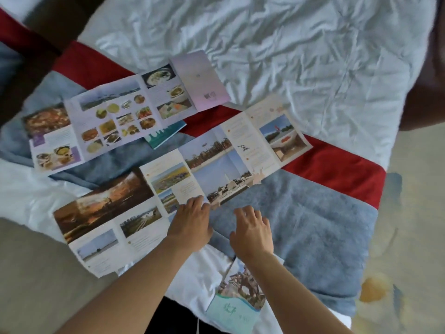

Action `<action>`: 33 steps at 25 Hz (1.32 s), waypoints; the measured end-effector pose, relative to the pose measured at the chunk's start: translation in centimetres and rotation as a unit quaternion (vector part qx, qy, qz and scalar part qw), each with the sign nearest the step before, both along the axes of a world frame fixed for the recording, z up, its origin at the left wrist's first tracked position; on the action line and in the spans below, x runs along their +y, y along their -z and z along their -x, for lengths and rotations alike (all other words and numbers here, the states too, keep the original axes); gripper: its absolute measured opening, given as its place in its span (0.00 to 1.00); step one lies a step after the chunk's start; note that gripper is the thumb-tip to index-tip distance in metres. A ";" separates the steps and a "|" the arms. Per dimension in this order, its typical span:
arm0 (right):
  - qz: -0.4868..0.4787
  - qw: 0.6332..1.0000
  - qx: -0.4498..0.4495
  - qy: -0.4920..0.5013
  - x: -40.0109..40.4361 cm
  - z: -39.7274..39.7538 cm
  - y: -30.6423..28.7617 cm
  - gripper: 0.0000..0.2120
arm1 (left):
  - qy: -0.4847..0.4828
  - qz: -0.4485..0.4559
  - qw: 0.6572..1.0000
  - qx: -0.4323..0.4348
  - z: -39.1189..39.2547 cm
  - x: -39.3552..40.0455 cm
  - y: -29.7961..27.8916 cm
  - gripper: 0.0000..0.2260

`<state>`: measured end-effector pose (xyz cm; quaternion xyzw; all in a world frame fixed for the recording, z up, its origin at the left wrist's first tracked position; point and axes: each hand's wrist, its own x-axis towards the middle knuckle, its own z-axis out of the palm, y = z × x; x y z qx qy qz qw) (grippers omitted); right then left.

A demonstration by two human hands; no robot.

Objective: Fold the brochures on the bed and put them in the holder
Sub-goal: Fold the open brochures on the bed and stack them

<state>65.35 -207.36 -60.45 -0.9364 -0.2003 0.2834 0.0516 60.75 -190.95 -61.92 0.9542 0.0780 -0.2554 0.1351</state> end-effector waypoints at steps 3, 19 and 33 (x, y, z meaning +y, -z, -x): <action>-0.010 0.999 0.004 -0.043 4.3 0.6 1.1 0.25 | -0.041 -0.017 0.999 0.001 1.4 3.9 1.2 0.18; -0.008 0.966 -0.003 -0.257 22.6 7.2 5.5 0.29 | -0.396 -0.053 0.916 -0.032 14.8 19.2 3.8 0.37; 0.008 0.991 0.002 -0.137 23.0 6.2 3.3 0.24 | -0.622 0.094 0.749 -0.208 12.2 20.6 0.2 0.33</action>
